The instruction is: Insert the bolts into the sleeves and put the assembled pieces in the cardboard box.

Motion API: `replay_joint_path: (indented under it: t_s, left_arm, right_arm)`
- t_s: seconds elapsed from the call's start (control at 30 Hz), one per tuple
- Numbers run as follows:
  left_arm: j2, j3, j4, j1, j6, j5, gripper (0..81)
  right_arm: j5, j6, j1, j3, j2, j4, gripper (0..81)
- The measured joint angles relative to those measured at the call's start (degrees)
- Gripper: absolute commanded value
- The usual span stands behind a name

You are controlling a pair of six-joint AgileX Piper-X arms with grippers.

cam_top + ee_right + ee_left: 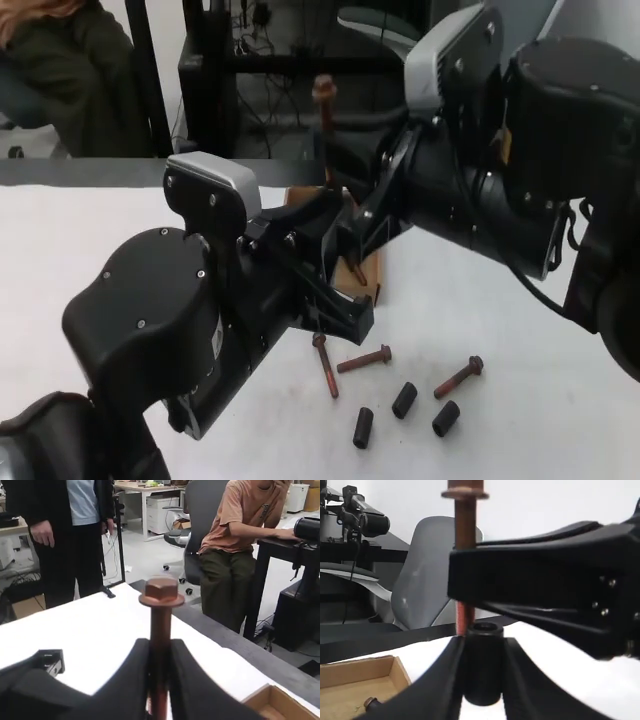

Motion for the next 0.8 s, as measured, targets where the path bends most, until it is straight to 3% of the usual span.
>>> replay_joint_path:
  t_s: [0.43,0.5,0.6,0.63,0.67,0.77,0.8]
  left_arm:
    - [0.0,0.0,-0.7,1.6,0.4,-0.1,1.7]
    - [0.0,0.0,-0.7,1.9,0.4,-0.1,1.7]
    - [0.0,0.0,-0.9,1.9,0.4,-0.1,1.7]
    - [0.0,0.0,-1.0,1.9,0.4,-0.1,1.7]
    - [0.0,0.0,-1.0,1.9,0.4,-0.1,1.7]
    - [0.0,0.0,-1.4,1.9,0.4,0.5,1.7]
    - [0.0,0.0,-1.5,1.9,0.4,0.8,1.7]
  right_arm:
    - [0.6,1.8,-0.1,0.1,0.0,1.2,1.5]
    - [0.6,1.8,-0.1,0.1,0.0,1.2,13.4]
    - [0.4,2.2,-0.1,0.1,0.0,0.8,38.2]
    - [0.4,2.5,-0.1,0.1,0.0,0.8,39.5]
    - [0.4,2.8,-0.1,0.1,0.0,0.8,37.1]
    - [0.8,3.6,-0.1,0.1,0.0,-0.2,0.1]
    - [1.1,3.7,-0.1,0.1,0.0,-0.8,0.0]
